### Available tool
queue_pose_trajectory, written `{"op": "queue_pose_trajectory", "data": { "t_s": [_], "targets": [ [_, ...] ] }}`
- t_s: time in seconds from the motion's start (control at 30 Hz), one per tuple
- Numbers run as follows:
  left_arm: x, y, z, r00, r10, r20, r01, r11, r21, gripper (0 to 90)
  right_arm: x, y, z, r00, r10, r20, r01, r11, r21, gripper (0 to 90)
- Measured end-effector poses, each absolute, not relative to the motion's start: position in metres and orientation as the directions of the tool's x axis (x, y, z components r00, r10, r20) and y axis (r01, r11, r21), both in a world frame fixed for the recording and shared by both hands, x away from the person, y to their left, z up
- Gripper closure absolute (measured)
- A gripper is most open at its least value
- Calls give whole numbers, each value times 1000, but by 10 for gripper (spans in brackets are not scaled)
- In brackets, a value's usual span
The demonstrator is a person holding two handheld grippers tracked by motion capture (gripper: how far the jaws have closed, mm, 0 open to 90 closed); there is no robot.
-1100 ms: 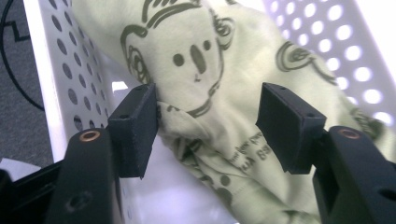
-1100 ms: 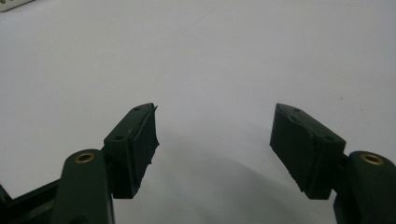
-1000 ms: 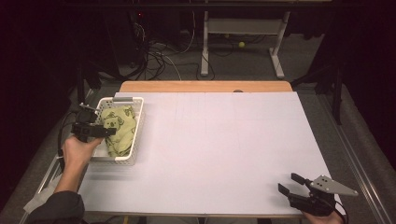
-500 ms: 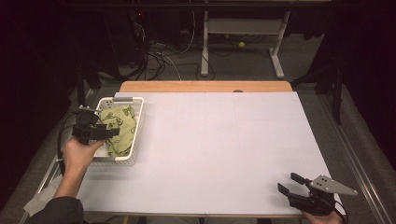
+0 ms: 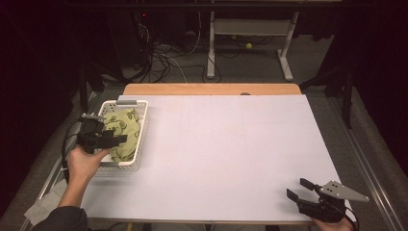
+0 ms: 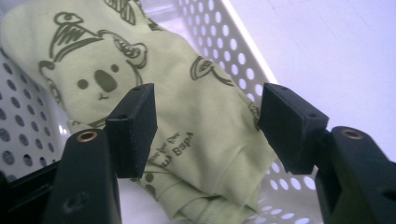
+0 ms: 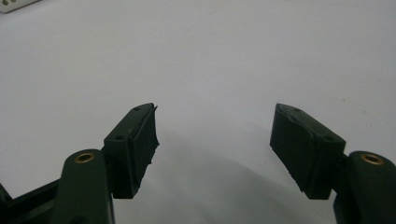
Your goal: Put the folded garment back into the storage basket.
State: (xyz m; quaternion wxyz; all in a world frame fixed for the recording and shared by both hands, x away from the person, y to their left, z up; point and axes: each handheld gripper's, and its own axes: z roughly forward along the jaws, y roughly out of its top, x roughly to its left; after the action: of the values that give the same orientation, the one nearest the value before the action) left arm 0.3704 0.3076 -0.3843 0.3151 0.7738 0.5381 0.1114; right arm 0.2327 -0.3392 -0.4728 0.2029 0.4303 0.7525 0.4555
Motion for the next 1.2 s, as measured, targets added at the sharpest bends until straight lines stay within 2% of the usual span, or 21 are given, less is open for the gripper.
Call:
{"op": "queue_pose_trajectory", "data": {
  "t_s": [1.2],
  "targets": [
    [348, 262, -383, 539, 818, -199, 690, -294, 661, 347, 233, -340, -473, -548, 831, 92, 465, 211, 860, 322]
  ]
}}
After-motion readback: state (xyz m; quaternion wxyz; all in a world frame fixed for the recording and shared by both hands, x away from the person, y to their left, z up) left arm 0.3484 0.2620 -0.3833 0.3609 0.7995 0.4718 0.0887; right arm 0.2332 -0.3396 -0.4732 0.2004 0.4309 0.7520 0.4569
